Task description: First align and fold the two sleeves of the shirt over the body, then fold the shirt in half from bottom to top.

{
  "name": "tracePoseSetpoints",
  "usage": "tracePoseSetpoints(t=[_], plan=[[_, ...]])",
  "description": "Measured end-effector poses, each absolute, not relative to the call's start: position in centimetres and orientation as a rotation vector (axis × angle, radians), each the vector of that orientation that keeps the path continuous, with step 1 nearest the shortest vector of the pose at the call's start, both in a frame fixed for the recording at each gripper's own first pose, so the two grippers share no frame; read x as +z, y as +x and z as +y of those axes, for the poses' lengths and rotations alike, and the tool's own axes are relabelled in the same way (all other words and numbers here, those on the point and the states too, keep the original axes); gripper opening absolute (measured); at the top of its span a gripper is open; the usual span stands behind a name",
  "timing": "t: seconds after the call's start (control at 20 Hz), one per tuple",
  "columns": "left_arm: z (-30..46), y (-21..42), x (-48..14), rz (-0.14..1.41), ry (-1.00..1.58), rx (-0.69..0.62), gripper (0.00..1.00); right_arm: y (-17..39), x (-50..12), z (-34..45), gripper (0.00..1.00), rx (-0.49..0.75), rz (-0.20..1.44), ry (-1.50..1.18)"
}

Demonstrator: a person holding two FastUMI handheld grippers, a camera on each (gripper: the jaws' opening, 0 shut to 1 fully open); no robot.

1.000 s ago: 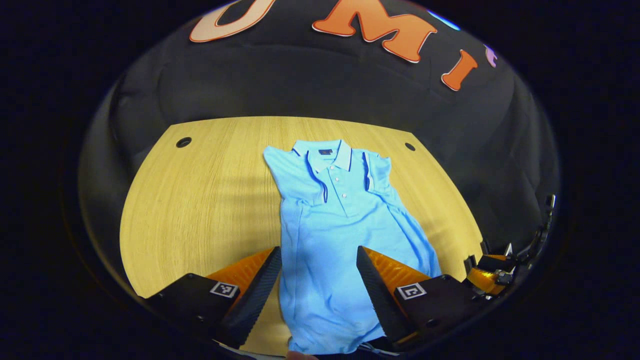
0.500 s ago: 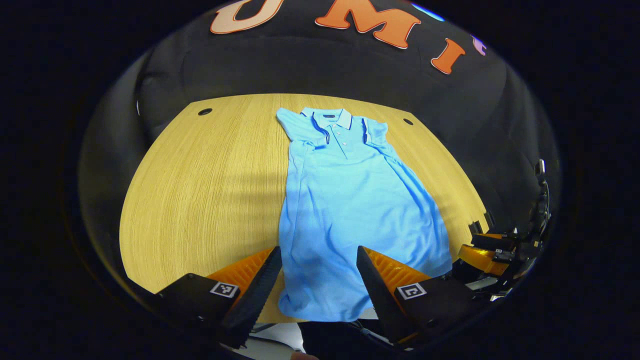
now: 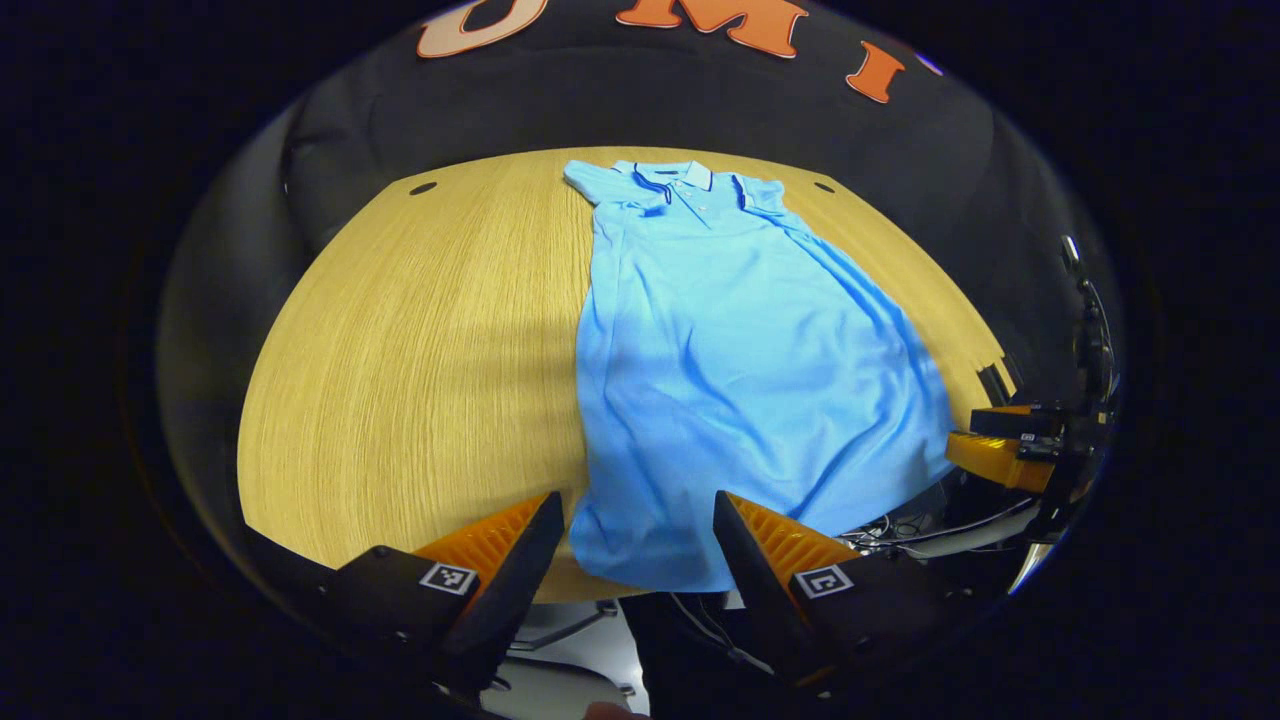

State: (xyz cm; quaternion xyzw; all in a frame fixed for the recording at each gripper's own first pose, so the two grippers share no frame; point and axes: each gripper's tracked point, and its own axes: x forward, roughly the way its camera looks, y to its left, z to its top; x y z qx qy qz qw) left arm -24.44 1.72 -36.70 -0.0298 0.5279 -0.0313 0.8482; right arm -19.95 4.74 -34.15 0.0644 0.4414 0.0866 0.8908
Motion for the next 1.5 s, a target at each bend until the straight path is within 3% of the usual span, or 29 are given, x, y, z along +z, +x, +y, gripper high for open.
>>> tracePoseSetpoints(t=[0.5, 0.6, 0.7, 0.75, 0.85, 0.95, 1.0, 1.5], plan=[[2.1, -24.7, -38.4, 1.110, -0.040, -0.006, 1.00, -19.8, -35.9, 4.4, 0.89, 0.158, 0.929, 0.085], [2.1, -24.6, -38.5, 1.110, -0.027, 0.015, 0.99, -19.1, -35.9, 4.2, 0.77, 0.162, 0.911, 0.083], [1.1, -24.3, -38.7, 1.105, -0.015, -0.006, 0.98, -18.8, -36.1, 3.4, 0.55, 0.116, 0.901, 0.118], [0.4, -23.9, -38.8, 1.101, -0.015, -0.012, 0.99, -18.6, -36.2, 3.0, 0.39, 0.090, 0.901, 0.140], [-0.3, -23.5, -39.1, 1.108, -0.029, -0.013, 0.57, -18.4, -36.3, 2.8, 0.16, 0.083, 0.916, 0.173], [-0.9, -23.7, -38.9, 1.137, -0.086, -0.008, 0.19, -18.6, -36.2, 3.3, 0.08, 0.123, 0.949, 0.210], [-1.7, -23.6, -38.7, 1.150, -0.126, -0.027, 0.10, -18.7, -35.9, 3.6, 0.06, 0.135, 0.959, 0.236], [-1.0, -19.8, -30.5, 0.997, -0.163, -0.035, 0.06, -15.3, -27.5, 1.9, 0.04, 0.191, 0.813, 0.202]])
